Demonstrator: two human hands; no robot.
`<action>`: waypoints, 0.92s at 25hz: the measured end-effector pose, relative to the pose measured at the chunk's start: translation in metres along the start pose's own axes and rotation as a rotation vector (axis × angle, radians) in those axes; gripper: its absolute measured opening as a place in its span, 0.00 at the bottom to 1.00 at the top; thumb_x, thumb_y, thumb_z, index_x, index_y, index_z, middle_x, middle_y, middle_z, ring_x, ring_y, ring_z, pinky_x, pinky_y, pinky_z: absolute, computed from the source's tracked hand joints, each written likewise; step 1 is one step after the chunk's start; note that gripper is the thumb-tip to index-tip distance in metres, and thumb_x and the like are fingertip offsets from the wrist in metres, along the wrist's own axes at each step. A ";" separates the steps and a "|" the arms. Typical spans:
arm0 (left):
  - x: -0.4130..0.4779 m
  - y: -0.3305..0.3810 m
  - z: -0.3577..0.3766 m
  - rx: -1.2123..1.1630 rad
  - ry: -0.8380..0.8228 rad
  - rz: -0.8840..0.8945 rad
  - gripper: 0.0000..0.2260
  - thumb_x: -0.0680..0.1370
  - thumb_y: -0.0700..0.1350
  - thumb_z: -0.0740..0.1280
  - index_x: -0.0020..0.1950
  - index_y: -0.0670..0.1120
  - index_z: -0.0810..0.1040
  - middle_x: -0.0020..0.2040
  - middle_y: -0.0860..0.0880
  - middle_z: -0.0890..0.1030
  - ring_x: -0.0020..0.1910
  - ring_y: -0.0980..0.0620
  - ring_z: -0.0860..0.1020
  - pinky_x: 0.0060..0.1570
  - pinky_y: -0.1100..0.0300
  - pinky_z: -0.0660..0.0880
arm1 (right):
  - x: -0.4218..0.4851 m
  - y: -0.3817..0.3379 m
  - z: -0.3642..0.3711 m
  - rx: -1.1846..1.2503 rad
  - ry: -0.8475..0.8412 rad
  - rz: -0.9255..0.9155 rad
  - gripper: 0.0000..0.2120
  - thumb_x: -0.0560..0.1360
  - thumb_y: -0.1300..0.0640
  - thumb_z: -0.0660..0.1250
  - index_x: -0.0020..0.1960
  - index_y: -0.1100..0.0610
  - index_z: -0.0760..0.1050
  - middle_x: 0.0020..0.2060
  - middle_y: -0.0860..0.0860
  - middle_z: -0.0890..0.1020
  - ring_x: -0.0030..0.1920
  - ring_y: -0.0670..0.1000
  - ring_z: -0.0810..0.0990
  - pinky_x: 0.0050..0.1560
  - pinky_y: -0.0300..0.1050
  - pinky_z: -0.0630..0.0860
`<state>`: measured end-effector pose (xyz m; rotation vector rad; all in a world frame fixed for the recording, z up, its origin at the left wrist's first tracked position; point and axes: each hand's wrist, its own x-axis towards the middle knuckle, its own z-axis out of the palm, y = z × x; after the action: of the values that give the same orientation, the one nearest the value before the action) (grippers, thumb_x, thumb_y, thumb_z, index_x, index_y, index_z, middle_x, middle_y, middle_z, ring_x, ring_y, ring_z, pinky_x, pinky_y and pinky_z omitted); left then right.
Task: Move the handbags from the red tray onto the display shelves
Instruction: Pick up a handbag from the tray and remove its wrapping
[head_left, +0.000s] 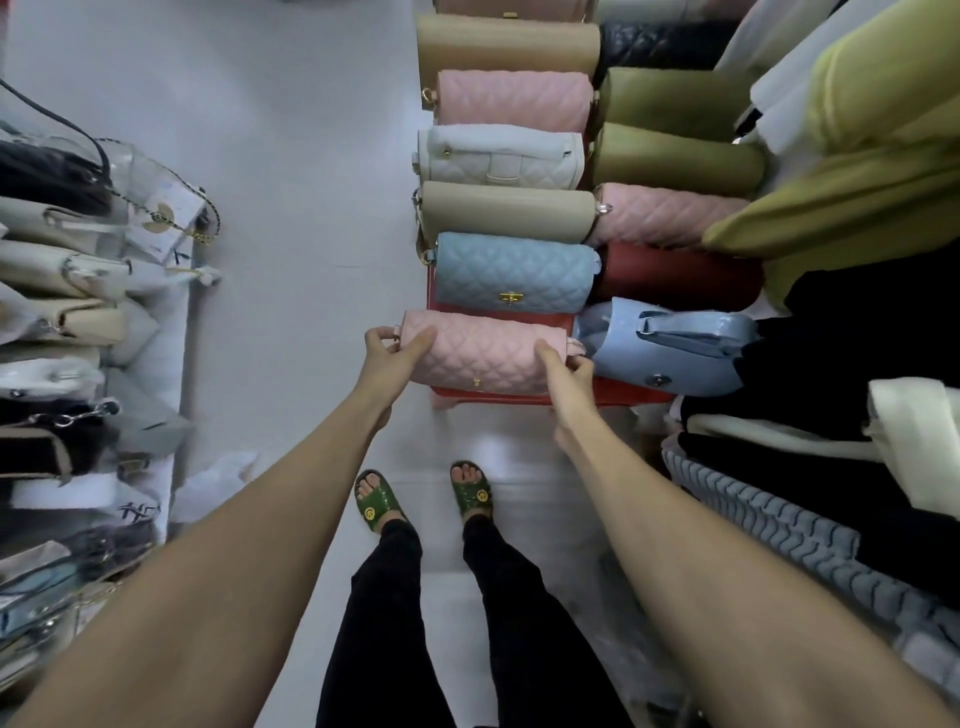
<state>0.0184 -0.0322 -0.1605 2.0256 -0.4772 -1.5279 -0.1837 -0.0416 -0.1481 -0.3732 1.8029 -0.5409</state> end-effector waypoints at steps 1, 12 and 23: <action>-0.006 -0.001 -0.007 0.000 0.012 -0.007 0.26 0.79 0.56 0.69 0.69 0.45 0.63 0.63 0.46 0.74 0.54 0.53 0.74 0.50 0.62 0.70 | -0.005 -0.001 0.002 -0.001 -0.007 -0.014 0.23 0.80 0.47 0.68 0.67 0.56 0.65 0.64 0.53 0.75 0.60 0.51 0.73 0.60 0.45 0.66; -0.103 0.083 -0.124 -0.384 0.235 0.187 0.25 0.76 0.66 0.65 0.65 0.52 0.71 0.61 0.56 0.80 0.62 0.54 0.77 0.55 0.54 0.70 | -0.133 -0.115 0.062 -0.103 -0.214 -0.343 0.22 0.72 0.26 0.55 0.57 0.40 0.64 0.62 0.52 0.76 0.66 0.60 0.73 0.71 0.62 0.69; -0.227 0.227 -0.280 -0.630 0.498 0.706 0.10 0.80 0.64 0.62 0.52 0.59 0.72 0.56 0.49 0.80 0.53 0.50 0.80 0.51 0.50 0.78 | -0.296 -0.256 0.155 -0.026 -0.615 -0.733 0.18 0.83 0.35 0.52 0.68 0.41 0.65 0.63 0.43 0.74 0.57 0.43 0.74 0.67 0.53 0.70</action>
<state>0.2308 -0.0182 0.2080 1.4293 -0.3793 -0.6035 0.0454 -0.1329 0.1925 -1.1074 1.0430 -0.7954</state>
